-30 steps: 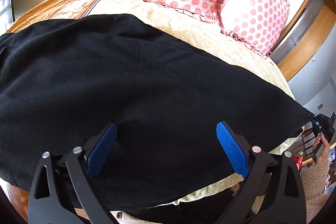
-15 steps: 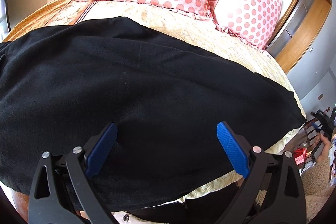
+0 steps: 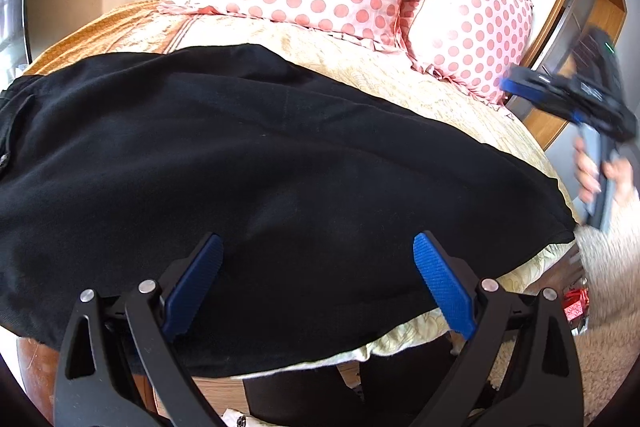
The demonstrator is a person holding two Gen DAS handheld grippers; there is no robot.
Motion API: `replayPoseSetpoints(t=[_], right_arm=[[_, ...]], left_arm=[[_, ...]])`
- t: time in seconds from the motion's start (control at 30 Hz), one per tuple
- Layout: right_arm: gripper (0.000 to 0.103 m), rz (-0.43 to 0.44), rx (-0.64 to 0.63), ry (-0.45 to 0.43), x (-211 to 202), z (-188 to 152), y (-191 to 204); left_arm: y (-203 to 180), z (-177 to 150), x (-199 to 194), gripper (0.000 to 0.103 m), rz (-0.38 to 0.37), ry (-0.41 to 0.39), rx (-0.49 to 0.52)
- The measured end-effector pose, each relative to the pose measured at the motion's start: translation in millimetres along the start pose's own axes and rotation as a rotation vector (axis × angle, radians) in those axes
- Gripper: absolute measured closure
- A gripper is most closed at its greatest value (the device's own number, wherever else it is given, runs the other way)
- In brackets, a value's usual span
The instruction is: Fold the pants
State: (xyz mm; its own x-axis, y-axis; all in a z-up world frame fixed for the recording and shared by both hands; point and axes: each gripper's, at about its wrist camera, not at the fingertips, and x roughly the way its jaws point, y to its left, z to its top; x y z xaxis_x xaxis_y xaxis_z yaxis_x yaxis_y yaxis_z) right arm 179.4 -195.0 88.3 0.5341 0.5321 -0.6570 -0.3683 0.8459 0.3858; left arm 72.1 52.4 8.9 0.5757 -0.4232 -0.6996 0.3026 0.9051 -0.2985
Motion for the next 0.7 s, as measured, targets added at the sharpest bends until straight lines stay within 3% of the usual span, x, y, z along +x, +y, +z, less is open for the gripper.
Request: replayPoseSetpoints(t=[0.1, 0.23, 0.37, 0.6, 0.7], right_arm=[[0.053, 0.022, -0.166, 0.115, 69.7, 23.6, 31.1], [0.056, -0.048, -0.359, 0.223, 128.8, 24.9, 48.8], [0.058, 0.0, -0.347, 0.272, 148.5, 21.2, 45.1], [0.058, 0.004, -0.349, 0.317, 162.0, 22.8, 45.8], [0.066, 0.002, -0.396, 0.33, 163.6, 16.8, 54.5]], left_arm=[[1.8, -4.4, -13.2, 0.007, 0.047, -0.049, 0.016], [6.6, -12.1, -24.5, 0.004, 0.112, -0.096, 0.05], [15.9, -16.2, -23.4, 0.004, 0.108, -0.089, 0.052], [27.3, -22.3, -22.2, 0.002, 0.078, -0.088, 0.056], [27.4, -24.1, -20.1, 0.002, 0.084, -0.092, 0.072]])
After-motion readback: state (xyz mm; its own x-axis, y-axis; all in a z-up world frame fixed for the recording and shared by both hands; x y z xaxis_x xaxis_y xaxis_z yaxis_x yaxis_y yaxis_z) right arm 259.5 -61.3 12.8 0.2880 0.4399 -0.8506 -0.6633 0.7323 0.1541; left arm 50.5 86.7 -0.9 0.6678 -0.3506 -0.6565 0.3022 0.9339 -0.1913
